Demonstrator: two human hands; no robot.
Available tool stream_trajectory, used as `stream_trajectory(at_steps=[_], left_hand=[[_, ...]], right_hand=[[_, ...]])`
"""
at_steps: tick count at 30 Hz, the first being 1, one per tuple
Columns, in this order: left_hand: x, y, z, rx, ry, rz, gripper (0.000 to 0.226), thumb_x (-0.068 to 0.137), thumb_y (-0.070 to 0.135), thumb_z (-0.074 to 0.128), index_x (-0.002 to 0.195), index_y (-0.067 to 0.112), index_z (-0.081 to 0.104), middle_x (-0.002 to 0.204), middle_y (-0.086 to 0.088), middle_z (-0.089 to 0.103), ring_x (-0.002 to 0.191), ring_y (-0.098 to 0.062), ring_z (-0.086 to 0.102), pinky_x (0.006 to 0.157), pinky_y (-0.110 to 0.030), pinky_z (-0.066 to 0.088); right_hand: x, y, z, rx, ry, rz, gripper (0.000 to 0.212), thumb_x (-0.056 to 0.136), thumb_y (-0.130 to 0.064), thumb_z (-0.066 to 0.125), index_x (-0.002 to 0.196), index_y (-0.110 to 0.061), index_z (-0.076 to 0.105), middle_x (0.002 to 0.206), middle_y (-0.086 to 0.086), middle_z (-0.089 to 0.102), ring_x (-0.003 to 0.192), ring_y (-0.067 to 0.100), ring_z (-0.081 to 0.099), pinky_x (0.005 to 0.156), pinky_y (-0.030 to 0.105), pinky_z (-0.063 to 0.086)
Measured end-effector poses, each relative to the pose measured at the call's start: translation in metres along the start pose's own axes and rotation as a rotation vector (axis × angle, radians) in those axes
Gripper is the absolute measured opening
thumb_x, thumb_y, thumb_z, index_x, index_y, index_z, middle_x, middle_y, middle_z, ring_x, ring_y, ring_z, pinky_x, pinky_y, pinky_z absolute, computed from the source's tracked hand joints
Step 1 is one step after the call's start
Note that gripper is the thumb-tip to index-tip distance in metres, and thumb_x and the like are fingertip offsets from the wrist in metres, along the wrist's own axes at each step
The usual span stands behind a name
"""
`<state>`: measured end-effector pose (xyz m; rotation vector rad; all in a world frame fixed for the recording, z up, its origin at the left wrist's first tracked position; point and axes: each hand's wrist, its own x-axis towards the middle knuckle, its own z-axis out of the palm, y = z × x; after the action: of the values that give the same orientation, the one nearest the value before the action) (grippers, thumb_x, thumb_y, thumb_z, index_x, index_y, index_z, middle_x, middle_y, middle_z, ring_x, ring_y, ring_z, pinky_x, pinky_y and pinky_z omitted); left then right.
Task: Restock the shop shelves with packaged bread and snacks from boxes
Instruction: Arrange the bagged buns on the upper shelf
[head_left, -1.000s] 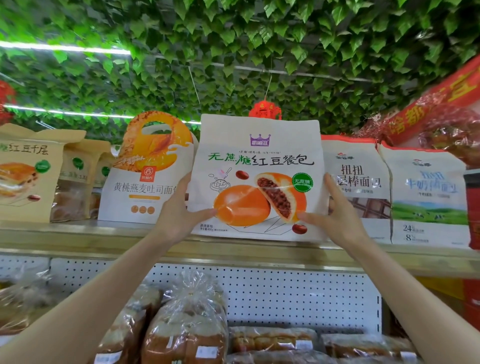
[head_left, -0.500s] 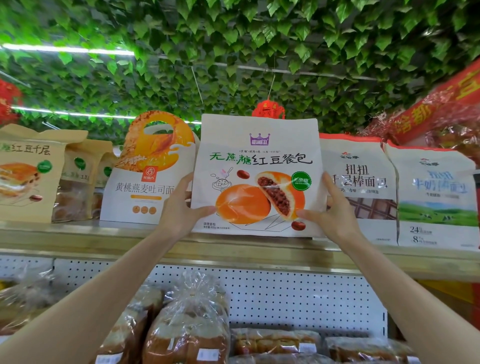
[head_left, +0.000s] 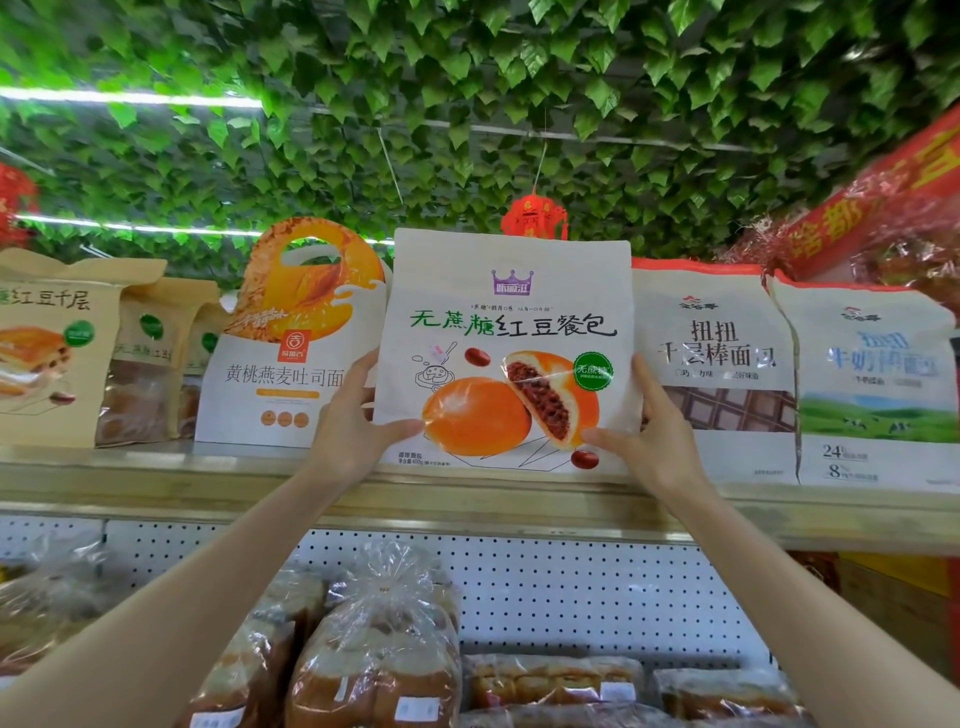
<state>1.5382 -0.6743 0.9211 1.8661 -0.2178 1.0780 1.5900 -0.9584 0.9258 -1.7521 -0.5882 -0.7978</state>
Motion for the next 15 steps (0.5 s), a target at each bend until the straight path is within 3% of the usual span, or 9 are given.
stream_trajectory(at_steps=[5,9,12,15], left_hand=[[0.001,-0.001,-0.002,-0.002,-0.015,-0.002,0.097,0.072,0.012,0.083,0.15,0.025,0.026,0.129,-0.006,0.06,0.115,-0.026,0.058,0.095,-0.049,0.05],[-0.002,-0.001,-0.006,-0.036,-0.006,-0.014,0.107,0.075,0.014,0.081,0.153,0.035,0.012,0.129,-0.01,0.06,0.112,-0.027,0.06,0.096,-0.047,0.05],[-0.003,0.006,-0.011,0.013,-0.044,0.056,0.1,0.078,0.008,0.077,0.152,0.036,0.016,0.126,0.002,0.054,0.112,-0.016,0.055,0.089,-0.027,0.047],[0.003,0.017,-0.013,0.164,-0.112,0.143,0.094,0.079,0.007,0.077,0.151,0.036,0.024,0.144,0.009,0.042,0.126,-0.012,0.042,0.097,-0.024,0.037]], right_hand=[[-0.001,-0.002,-0.003,-0.029,-0.023,-0.008,0.104,0.073,-0.008,0.082,0.154,-0.024,0.018,0.152,-0.014,0.033,0.13,-0.003,0.027,0.101,0.015,0.024],[-0.005,-0.006,-0.005,-0.107,0.011,-0.024,0.104,0.075,-0.014,0.081,0.155,-0.027,0.016,0.149,-0.008,0.039,0.137,0.017,0.037,0.095,0.023,0.032],[-0.004,-0.011,-0.006,-0.178,0.019,-0.072,0.096,0.077,-0.023,0.08,0.152,-0.033,0.021,0.149,-0.004,0.043,0.134,0.018,0.039,0.094,0.027,0.035],[0.002,-0.014,-0.007,-0.242,-0.01,-0.054,0.089,0.078,-0.03,0.079,0.151,-0.035,0.027,0.147,0.0,0.045,0.134,0.022,0.039,0.1,0.035,0.036]])
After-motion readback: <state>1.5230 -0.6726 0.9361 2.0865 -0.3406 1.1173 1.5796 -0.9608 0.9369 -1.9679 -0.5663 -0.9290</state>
